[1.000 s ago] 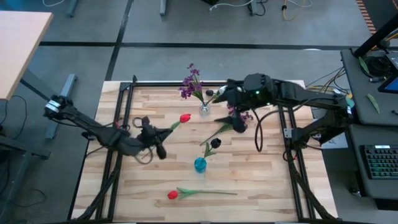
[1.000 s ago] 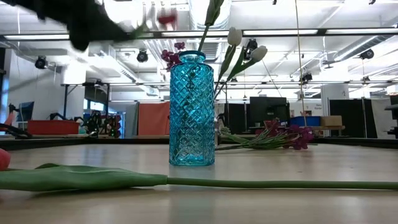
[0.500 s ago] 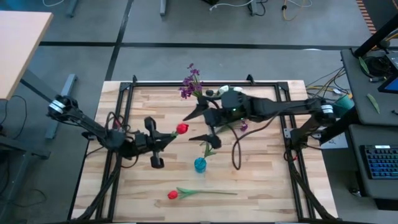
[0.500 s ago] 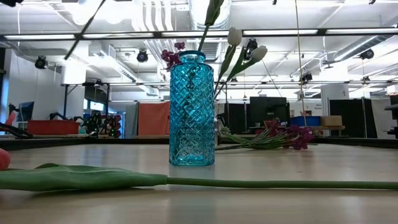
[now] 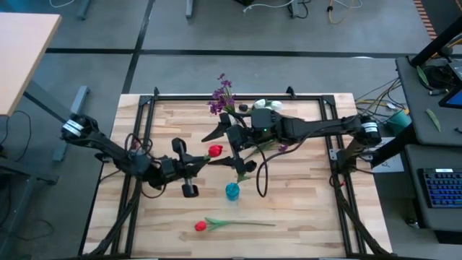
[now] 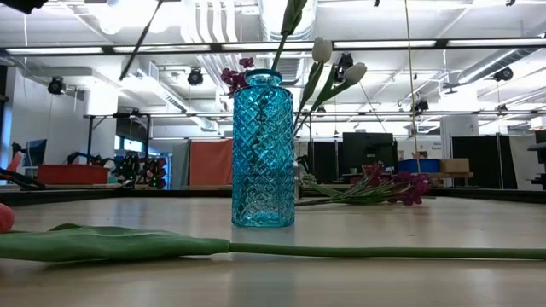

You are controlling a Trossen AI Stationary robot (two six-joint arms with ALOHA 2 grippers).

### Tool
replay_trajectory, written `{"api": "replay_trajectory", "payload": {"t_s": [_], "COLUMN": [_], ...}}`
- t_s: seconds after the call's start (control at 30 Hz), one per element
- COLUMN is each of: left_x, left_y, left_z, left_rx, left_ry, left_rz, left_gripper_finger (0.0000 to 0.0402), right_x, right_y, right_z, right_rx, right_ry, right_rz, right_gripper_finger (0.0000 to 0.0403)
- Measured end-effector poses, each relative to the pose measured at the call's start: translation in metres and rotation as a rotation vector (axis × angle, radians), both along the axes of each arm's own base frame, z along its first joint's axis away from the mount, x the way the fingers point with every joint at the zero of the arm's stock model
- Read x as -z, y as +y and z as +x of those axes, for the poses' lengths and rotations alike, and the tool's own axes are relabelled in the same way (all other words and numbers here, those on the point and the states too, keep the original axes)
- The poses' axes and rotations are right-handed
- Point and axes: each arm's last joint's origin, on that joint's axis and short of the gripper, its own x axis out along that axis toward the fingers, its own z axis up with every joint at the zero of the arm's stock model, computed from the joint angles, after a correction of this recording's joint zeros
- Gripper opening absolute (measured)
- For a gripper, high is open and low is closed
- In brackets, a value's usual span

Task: Sort flowers into vase by color
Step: Put the top red flower into the blue vase

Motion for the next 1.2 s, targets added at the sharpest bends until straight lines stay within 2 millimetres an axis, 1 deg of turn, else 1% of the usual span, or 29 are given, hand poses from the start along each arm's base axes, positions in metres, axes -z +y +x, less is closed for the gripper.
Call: {"api": "replay_trajectory", "payload": {"t_s": [0.13,0.23,0.3,0.4,0.5,0.53,0.6,0.7,0.8,0.87,0.93,1.03,1.1,1.2], "left_x": [-0.006,-0.009,-0.012,-0.014,-0.016,-0.015,-0.015,-0.016,-0.015,-0.015,-0.013,-0.008,-0.001,0.010], "left_y": [-0.004,-0.006,-0.007,-0.008,-0.008,-0.009,-0.010,-0.015,-0.022,-0.027,-0.031,-0.037,-0.040,-0.041], "left_z": [0.010,0.015,0.017,0.021,0.021,0.021,0.018,0.011,0.001,-0.005,-0.012,-0.024,-0.030,-0.037], "left_rx": [-0.015,-0.043,-0.049,-0.084,-0.139,-0.146,-0.152,-0.168,-0.190,-0.186,-0.151,-0.094,-0.061,-0.025], "left_ry": [-0.005,0.003,-0.002,0.003,0.020,0.030,0.048,0.093,0.171,0.213,0.250,0.318,0.372,0.438], "left_rz": [0.013,0.027,0.021,-0.008,-0.039,-0.040,-0.039,-0.038,-0.043,-0.059,-0.074,-0.098,-0.117,-0.165], "left_gripper_finger": [0.0000,0.0000,0.0000,0.0011,0.0042,0.0056,0.0089,0.0145,0.0194,0.0217,0.0233,0.0240,0.0240,0.0237], "right_x": [0.001,0.001,0.001,0.001,0.000,-0.001,-0.007,-0.021,-0.040,-0.052,-0.062,-0.073,-0.075,-0.067], "right_y": [0.000,0.000,0.001,0.001,0.002,0.002,0.003,0.003,0.003,0.006,0.010,0.015,0.018,0.025], "right_z": [0.002,0.002,0.002,0.002,0.001,-0.001,-0.006,-0.021,-0.041,-0.054,-0.068,-0.086,-0.095,-0.098], "right_rx": [0.000,-0.001,-0.004,-0.010,-0.009,-0.018,-0.022,-0.019,-0.018,-0.024,-0.035,-0.050,-0.051,0.010], "right_ry": [-0.008,-0.008,-0.008,-0.008,-0.005,-0.002,0.000,0.042,0.095,0.103,0.106,0.112,0.128,0.161], "right_rz": [0.000,0.000,0.001,0.001,0.000,-0.003,0.016,0.075,0.109,0.126,0.143,0.164,0.163,0.109], "right_gripper_finger": [0.0320,0.0277,0.0231,0.0144,0.0054,0.0031,0.0020,0.0018,0.0017,0.0017,0.0017,0.0017,0.0017,0.0017]}}
